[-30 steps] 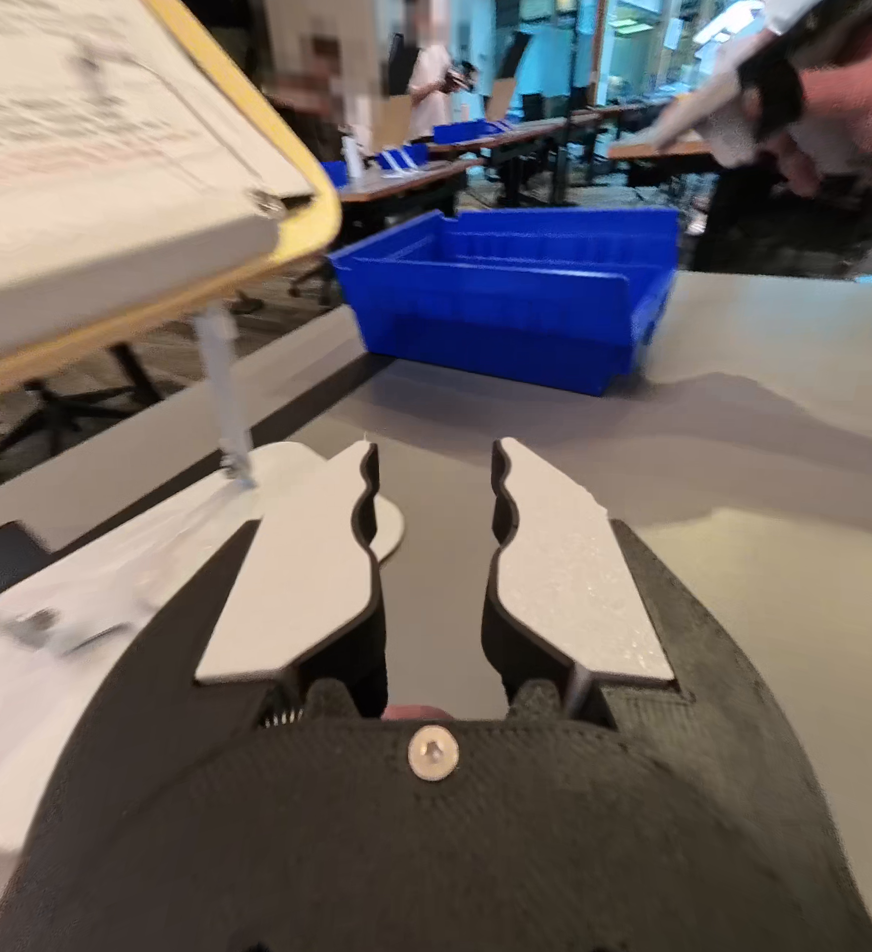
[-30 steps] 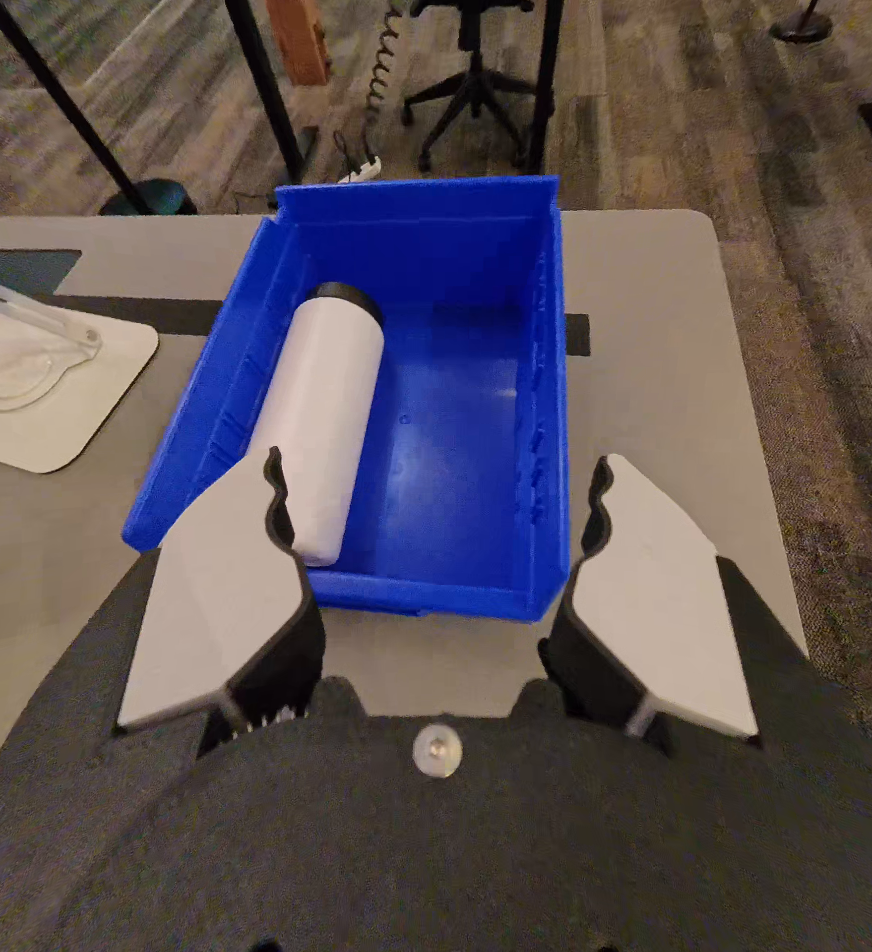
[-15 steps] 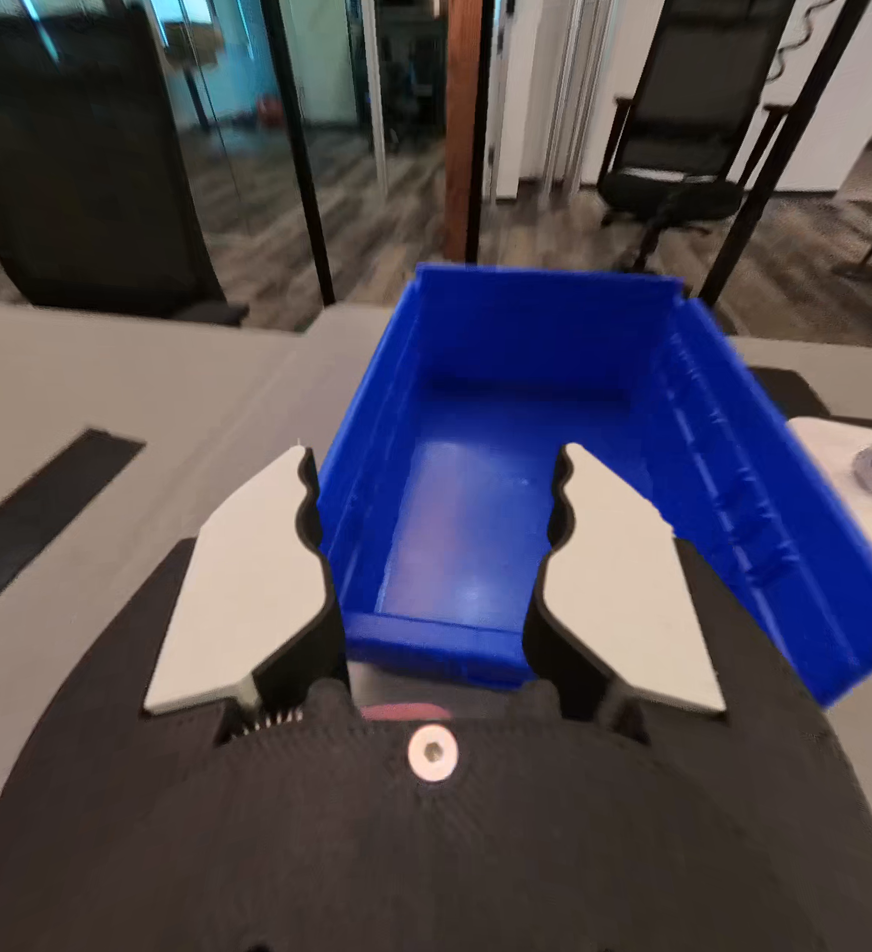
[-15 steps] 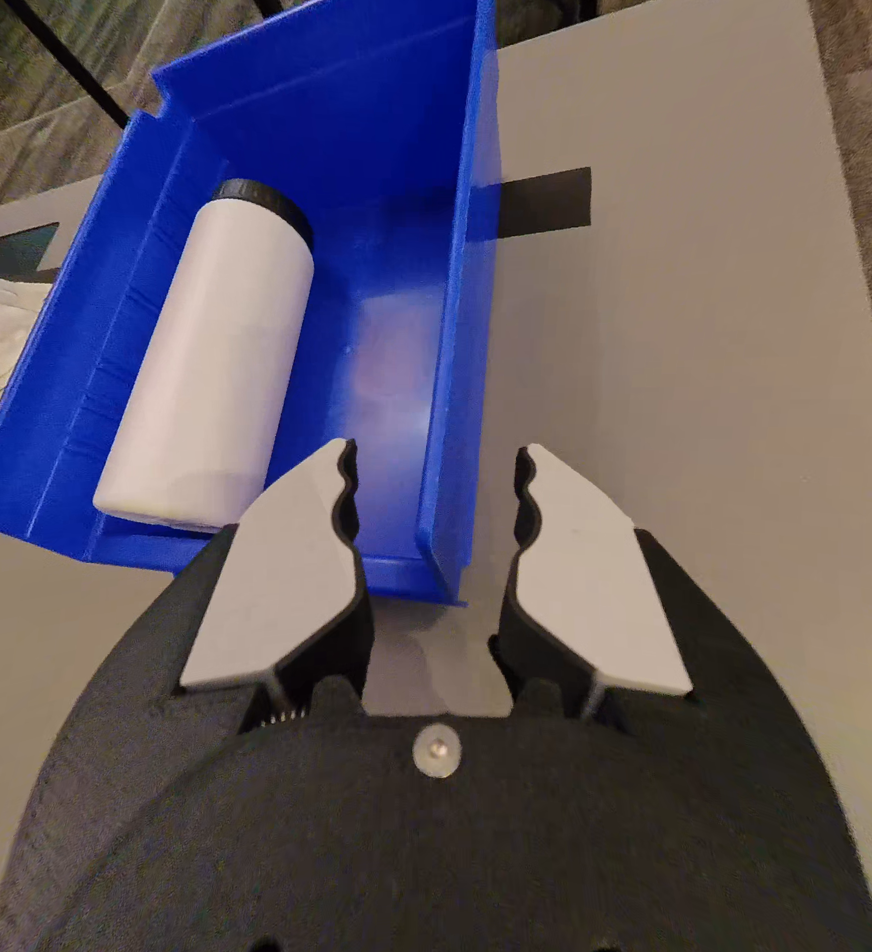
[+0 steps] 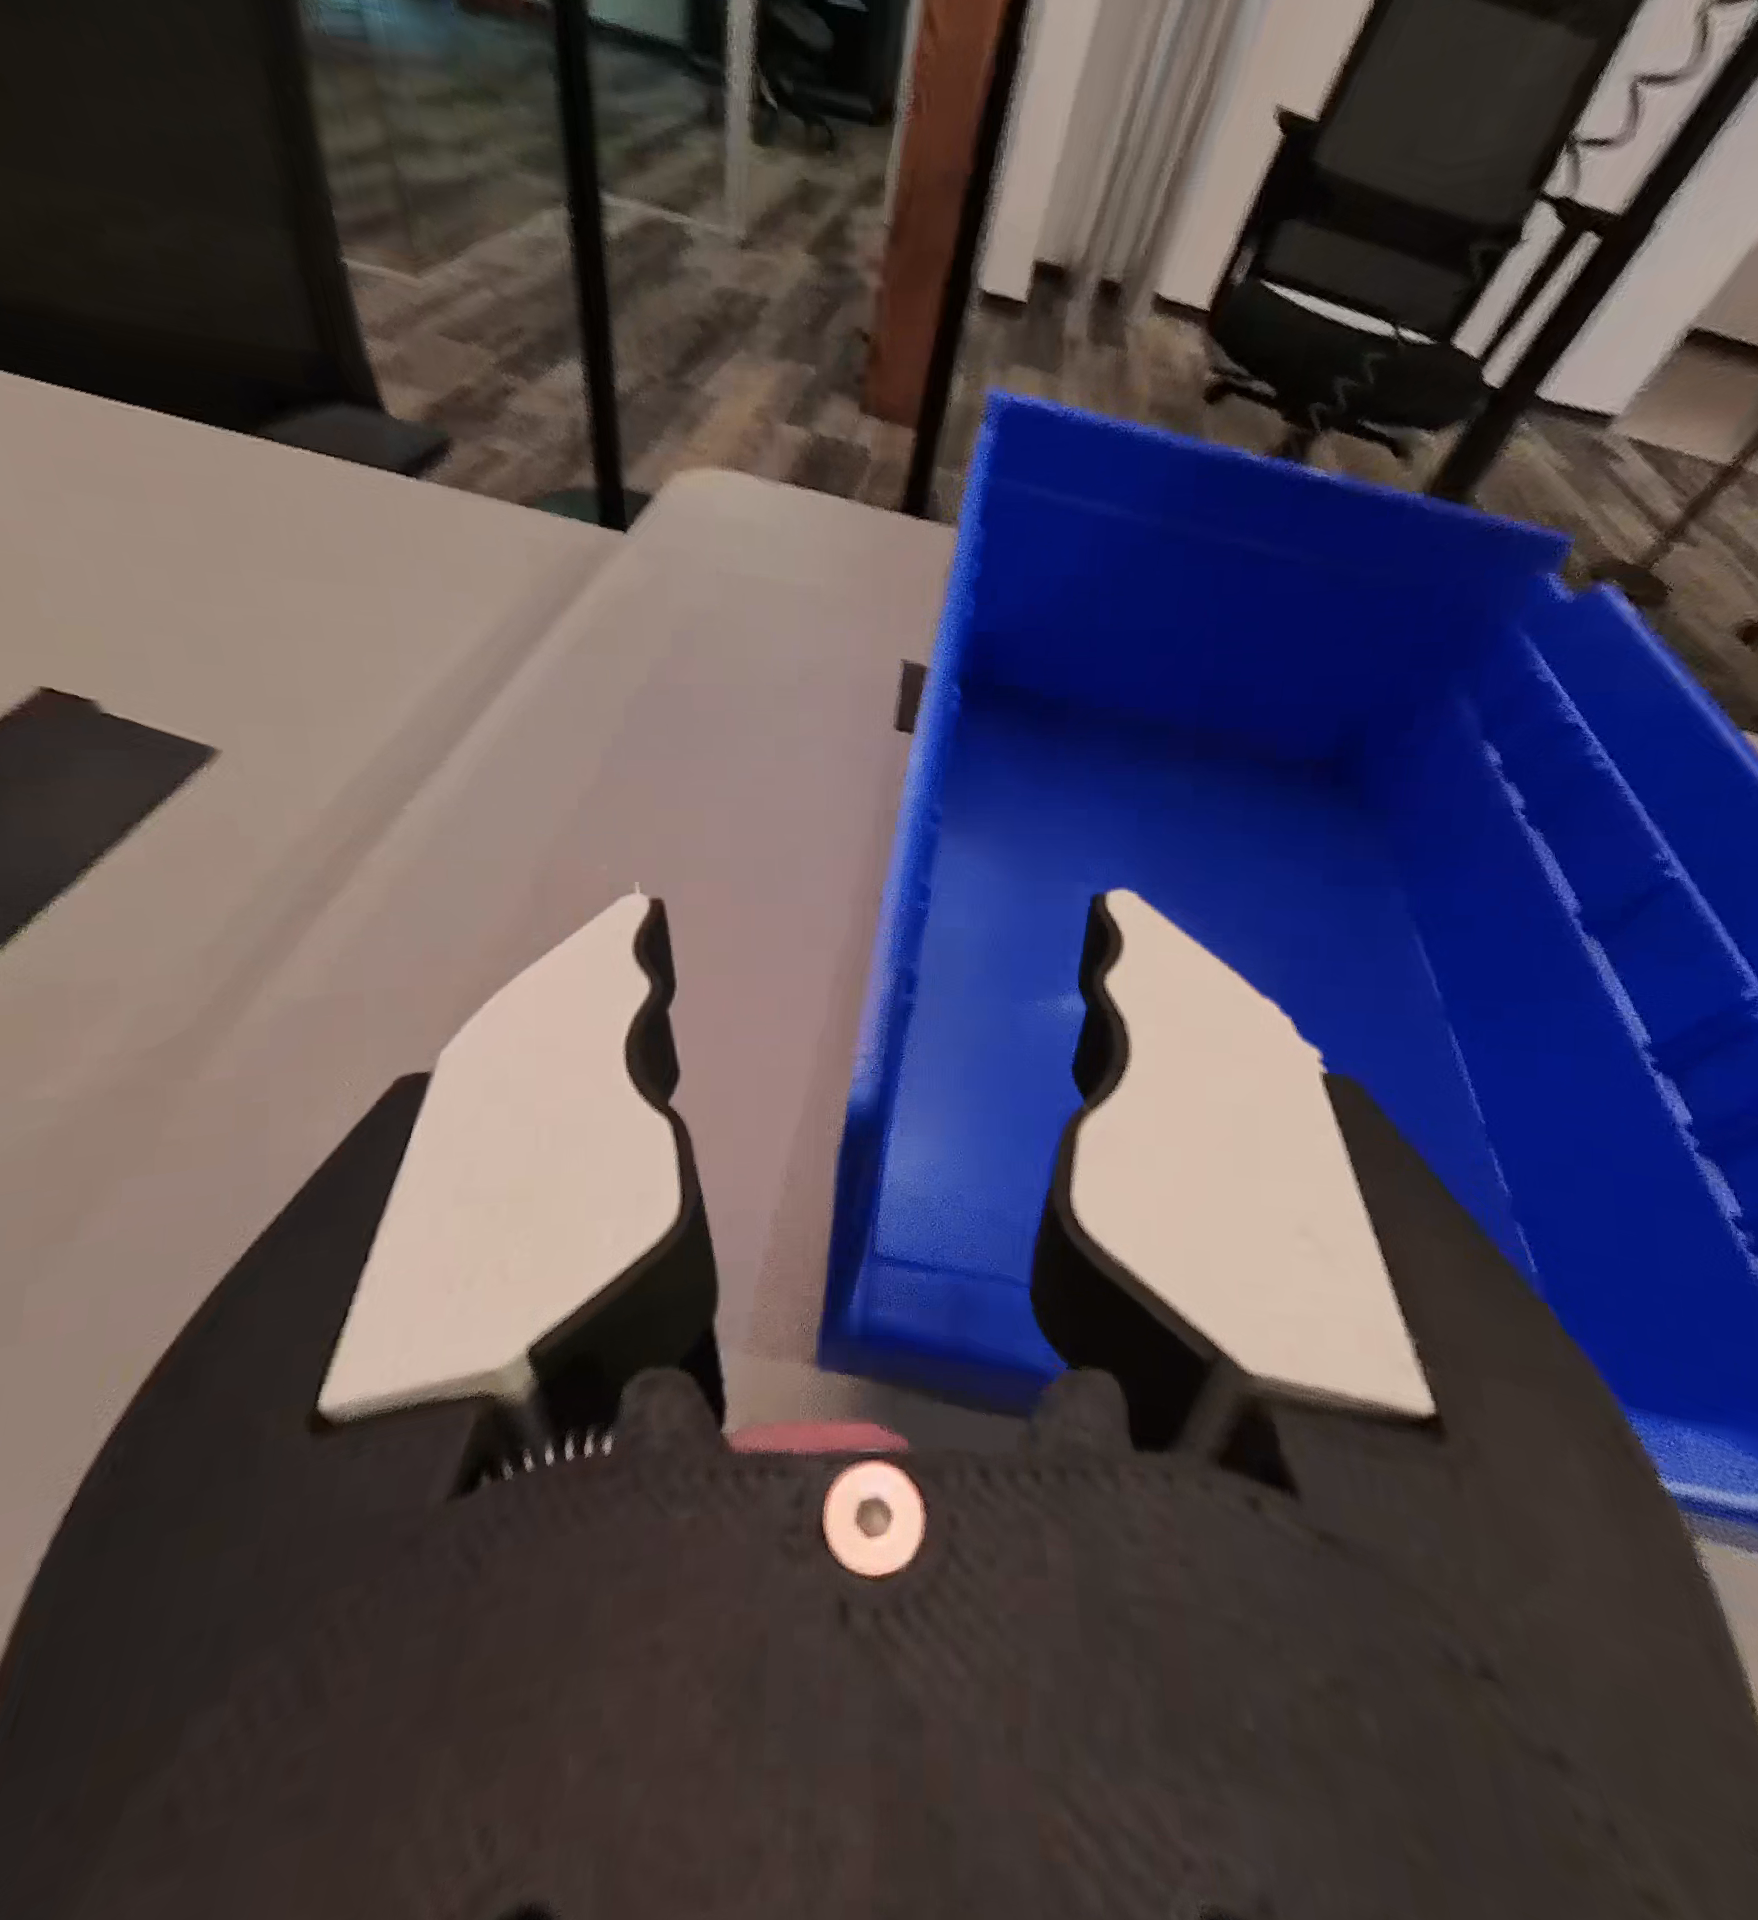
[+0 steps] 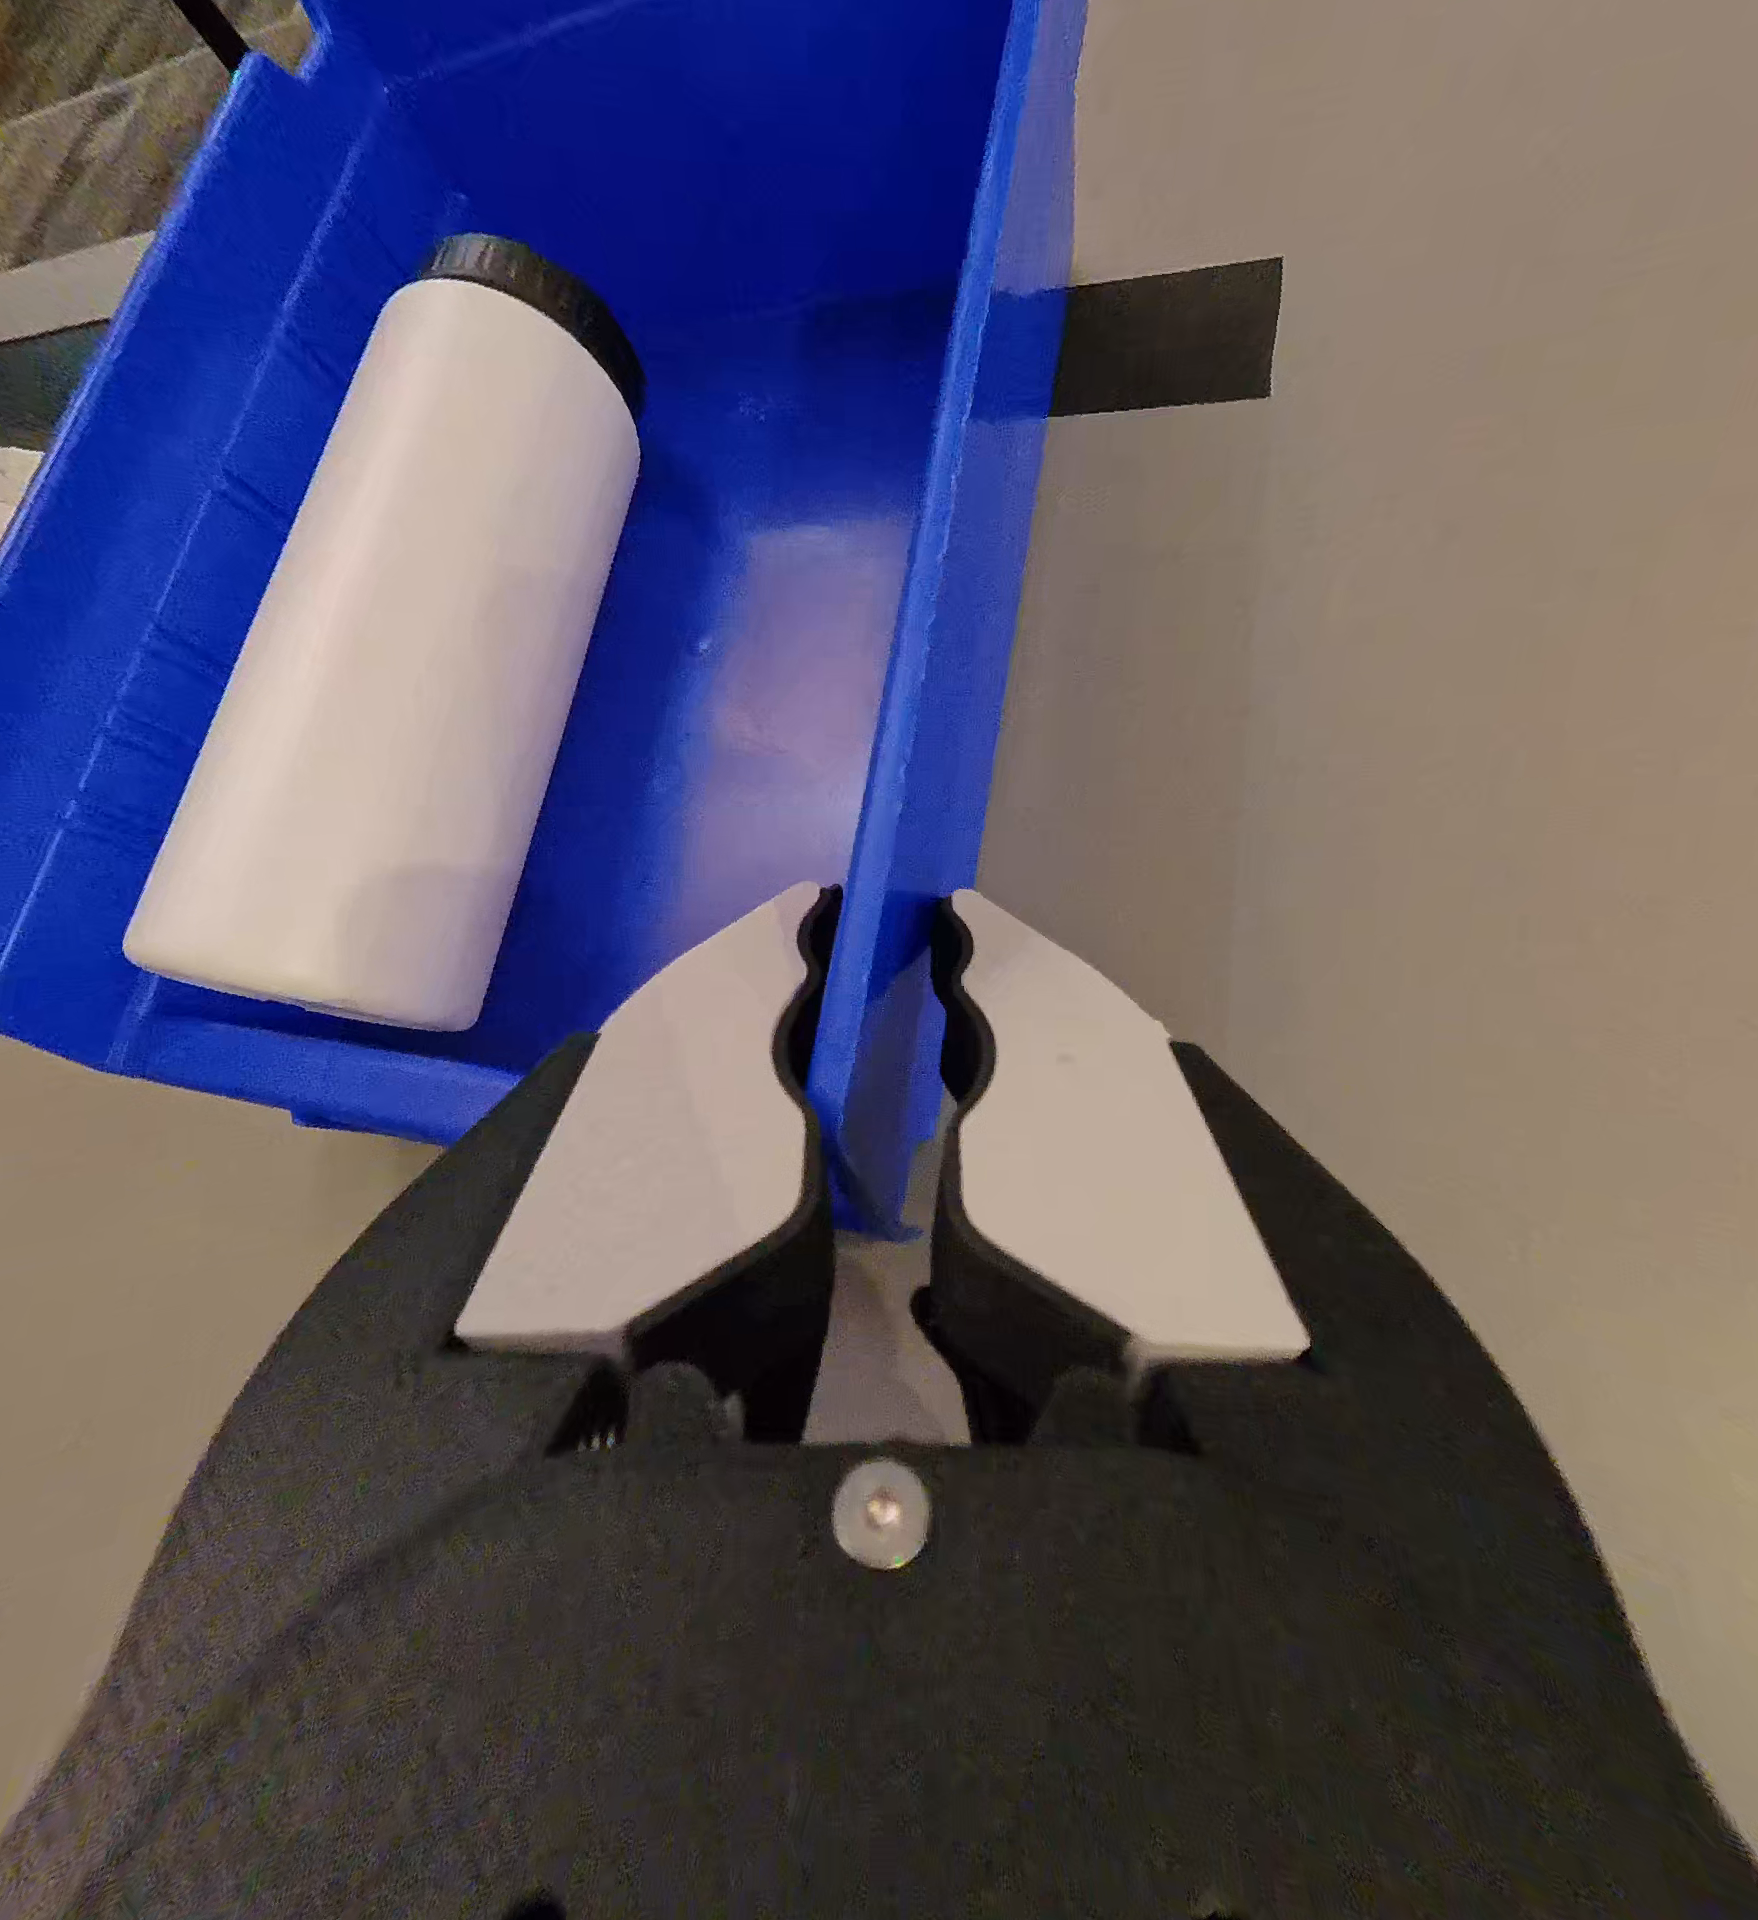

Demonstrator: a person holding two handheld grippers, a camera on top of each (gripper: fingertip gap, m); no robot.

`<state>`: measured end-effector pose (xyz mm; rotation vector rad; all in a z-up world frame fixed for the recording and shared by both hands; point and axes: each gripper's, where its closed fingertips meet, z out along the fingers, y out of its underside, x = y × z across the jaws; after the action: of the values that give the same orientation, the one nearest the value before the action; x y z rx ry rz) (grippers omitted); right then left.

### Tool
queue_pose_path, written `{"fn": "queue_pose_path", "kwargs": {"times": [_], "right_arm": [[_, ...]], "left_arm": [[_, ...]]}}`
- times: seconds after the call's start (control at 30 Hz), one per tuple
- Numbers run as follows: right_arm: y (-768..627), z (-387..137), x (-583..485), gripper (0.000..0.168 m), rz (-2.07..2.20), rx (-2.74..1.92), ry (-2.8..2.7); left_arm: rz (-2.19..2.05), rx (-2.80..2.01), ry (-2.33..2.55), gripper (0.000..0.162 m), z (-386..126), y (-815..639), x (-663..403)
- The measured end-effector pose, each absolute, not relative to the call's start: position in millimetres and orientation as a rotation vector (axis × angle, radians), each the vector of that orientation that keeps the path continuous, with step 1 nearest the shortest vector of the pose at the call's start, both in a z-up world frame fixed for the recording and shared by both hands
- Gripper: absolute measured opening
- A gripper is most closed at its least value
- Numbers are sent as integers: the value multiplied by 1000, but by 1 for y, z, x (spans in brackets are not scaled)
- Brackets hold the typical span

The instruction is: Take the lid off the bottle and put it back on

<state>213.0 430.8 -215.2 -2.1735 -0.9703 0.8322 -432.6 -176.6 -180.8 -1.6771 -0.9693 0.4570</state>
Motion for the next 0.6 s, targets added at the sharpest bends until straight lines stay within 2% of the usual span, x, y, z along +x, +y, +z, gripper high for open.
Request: {"fn": "queue_pose_path", "kwargs": {"times": [0.03, 0.13, 0.17, 0.6], "right_arm": [[431, -215, 213, 17, 830, -2170, -975], [433, -216, 213, 15, 794, -2164, -1001], [434, -216, 213, 13, 774, -2157, -1016], [420, -218, 218, 10, 771, -2136, -1129]], "left_arm": [[415, -1701, -942, 68, -185, -170, -432], [357, -1769, -901, 26, -198, -157, -431], [333, -1761, -884, 4, -198, -155, -431], [104, -1868, -605, 5, -199, -171, -404]]}}
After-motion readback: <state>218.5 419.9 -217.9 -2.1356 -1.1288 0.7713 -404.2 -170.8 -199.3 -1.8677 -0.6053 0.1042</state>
